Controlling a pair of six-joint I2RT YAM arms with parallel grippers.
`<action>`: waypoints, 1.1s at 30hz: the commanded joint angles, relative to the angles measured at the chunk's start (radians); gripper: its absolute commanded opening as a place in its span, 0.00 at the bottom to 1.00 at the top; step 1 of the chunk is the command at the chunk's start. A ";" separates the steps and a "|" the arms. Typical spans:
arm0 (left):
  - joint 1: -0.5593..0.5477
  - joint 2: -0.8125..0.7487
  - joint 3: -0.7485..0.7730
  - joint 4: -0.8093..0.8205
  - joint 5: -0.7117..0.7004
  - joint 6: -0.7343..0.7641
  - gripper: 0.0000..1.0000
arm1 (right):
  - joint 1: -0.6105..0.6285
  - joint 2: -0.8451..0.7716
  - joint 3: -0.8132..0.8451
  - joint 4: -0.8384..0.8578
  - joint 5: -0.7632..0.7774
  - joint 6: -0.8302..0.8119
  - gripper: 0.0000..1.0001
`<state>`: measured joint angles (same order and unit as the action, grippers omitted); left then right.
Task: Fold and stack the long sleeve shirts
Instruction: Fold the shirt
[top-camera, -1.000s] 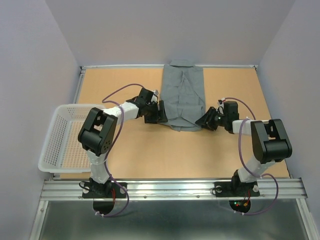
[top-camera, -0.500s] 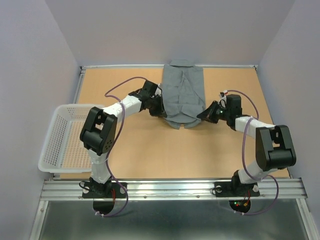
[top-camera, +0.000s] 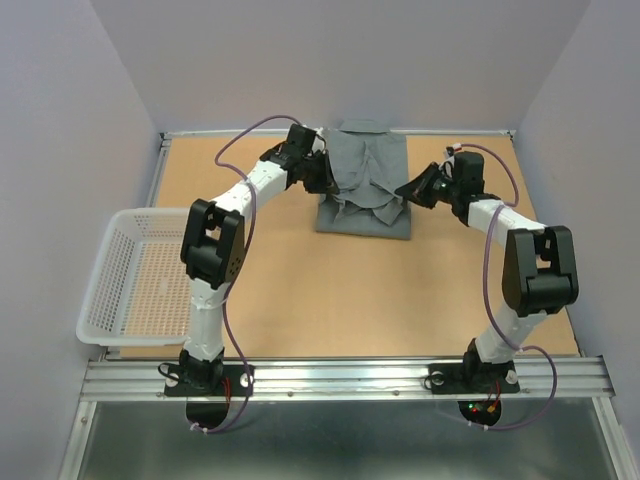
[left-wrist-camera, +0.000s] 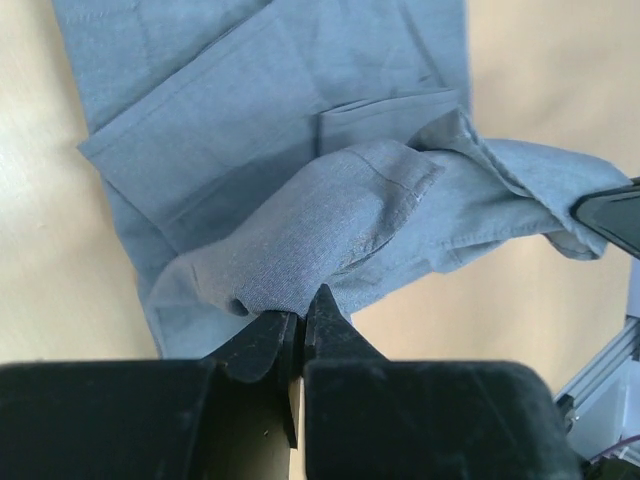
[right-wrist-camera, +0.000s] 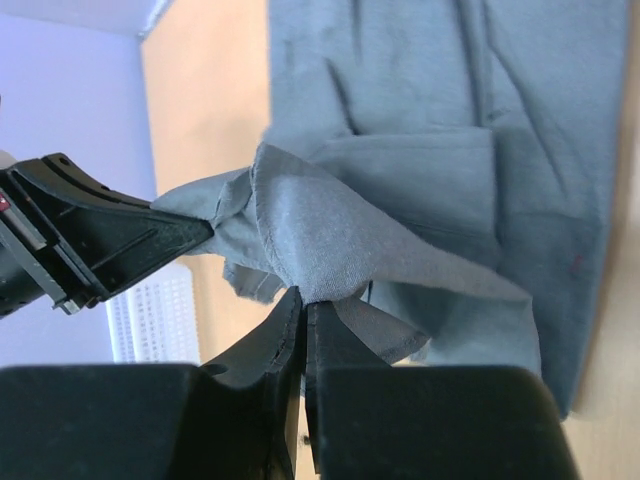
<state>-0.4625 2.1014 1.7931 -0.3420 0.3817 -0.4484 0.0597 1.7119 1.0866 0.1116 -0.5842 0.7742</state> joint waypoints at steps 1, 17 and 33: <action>0.004 0.048 0.061 -0.016 0.066 0.027 0.11 | -0.006 0.029 0.052 -0.009 0.058 0.036 0.04; 0.030 0.100 0.117 0.132 0.131 -0.039 0.53 | -0.043 0.140 0.160 -0.009 0.090 0.174 0.53; 0.090 0.149 0.225 0.451 0.338 -0.367 0.91 | -0.100 0.255 0.449 -0.012 0.055 0.212 0.94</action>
<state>-0.3973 2.2601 1.9427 -0.0204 0.6384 -0.7063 -0.0105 1.9480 1.4380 0.0750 -0.5129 0.9924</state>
